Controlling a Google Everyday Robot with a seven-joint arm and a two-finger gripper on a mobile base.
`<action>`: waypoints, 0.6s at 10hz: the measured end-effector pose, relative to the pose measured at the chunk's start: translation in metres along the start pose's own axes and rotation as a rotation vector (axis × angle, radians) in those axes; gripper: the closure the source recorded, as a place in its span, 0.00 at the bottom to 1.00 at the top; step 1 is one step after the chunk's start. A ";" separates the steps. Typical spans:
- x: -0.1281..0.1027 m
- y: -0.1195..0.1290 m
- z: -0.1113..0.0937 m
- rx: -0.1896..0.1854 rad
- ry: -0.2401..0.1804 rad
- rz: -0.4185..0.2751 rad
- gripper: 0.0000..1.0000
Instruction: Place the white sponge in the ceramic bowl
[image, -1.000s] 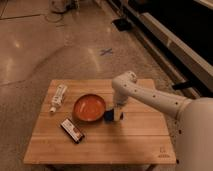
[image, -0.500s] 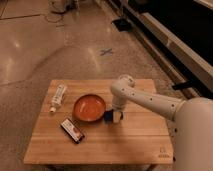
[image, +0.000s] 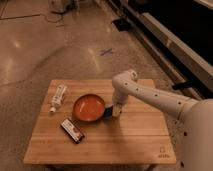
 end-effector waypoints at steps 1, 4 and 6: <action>0.001 0.003 -0.008 -0.010 -0.003 -0.007 1.00; -0.002 0.022 -0.044 -0.075 -0.052 -0.045 1.00; 0.013 0.021 -0.060 -0.093 -0.050 -0.084 1.00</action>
